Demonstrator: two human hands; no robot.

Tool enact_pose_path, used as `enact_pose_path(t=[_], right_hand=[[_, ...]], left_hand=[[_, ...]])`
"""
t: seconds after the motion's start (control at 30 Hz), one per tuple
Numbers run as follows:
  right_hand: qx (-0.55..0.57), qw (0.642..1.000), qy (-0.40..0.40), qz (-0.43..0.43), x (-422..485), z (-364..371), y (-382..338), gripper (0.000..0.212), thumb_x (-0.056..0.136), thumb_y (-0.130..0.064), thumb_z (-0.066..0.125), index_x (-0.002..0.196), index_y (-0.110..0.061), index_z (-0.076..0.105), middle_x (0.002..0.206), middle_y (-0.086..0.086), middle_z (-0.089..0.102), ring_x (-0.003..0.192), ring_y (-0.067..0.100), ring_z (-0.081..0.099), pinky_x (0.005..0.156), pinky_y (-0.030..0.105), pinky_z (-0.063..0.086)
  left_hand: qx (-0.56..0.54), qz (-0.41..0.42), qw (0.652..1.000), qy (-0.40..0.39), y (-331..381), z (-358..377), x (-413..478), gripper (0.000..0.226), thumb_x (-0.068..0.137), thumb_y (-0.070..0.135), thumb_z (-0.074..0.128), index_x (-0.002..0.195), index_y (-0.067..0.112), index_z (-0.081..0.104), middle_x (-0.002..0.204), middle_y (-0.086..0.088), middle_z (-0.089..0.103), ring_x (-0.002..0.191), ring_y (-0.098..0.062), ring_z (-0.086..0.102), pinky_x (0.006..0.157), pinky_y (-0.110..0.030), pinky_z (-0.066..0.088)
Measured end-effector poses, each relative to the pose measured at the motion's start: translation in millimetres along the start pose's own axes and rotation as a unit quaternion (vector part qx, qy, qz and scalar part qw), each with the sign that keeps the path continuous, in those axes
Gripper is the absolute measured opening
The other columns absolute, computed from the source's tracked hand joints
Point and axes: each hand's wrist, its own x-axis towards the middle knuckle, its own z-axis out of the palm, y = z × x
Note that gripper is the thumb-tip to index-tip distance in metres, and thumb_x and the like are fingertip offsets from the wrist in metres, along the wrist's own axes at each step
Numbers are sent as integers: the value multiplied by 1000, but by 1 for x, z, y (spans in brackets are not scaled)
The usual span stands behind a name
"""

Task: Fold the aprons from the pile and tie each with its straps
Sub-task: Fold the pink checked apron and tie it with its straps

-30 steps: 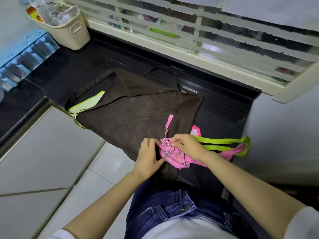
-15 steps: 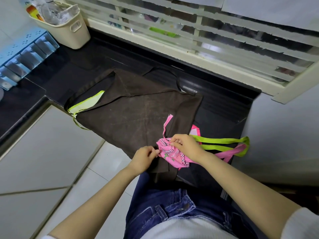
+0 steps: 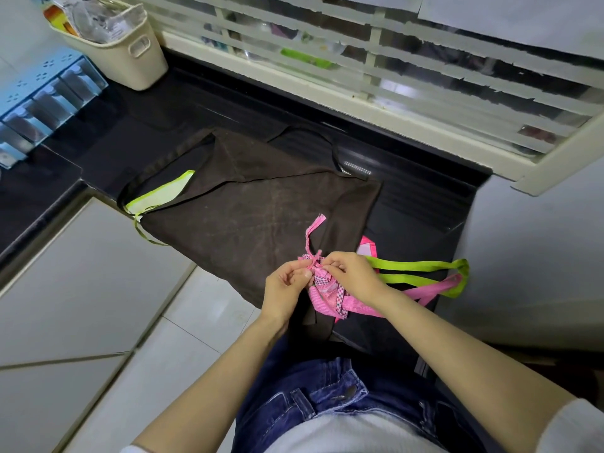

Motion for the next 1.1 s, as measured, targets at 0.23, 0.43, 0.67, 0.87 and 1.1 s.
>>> enact_pose_path(t=[0.23,0.43,0.67,0.87,1.1], right_hand=[[75,997,-19,22,-1,-4,-5,17,90,-1,57,100,-3,70,97,11,72,96,22,67,89,40,52],[152,983,-52,93,-2,-9,-8,19,90,-6,56,97,6,69,90,14,69,81,14,61,79,33,50],[228,962,2,147,3,2,-4,31,93,-21,58,104,7,67,105,26,67,104,29,64,96,47,47],[282,941,0,186,7,2,-9,27,93,-15,57,117,-3,64,109,13,68,102,20,64,89,30,52],[285,950,-40,123,-3,-7,-1,24,91,-13,58,113,-6,67,103,2,69,98,8,63,79,12,50]], left_hand=[[146,32,988,26,5,6,10,17,81,2,70,77,18,71,70,-11,68,67,-14,58,71,-29,50],[230,36,972,44,10,12,16,12,79,6,72,73,16,72,59,11,62,53,6,53,62,-11,45],[270,65,960,30,11,17,14,10,81,7,69,73,14,67,63,8,60,56,3,50,61,-10,43],[241,51,969,13,9,13,15,22,86,4,64,77,17,47,71,6,56,64,-3,51,60,-8,41],[226,-13,965,-135,18,1,36,24,90,-5,55,78,15,59,66,-4,51,55,-1,50,55,-14,46]])
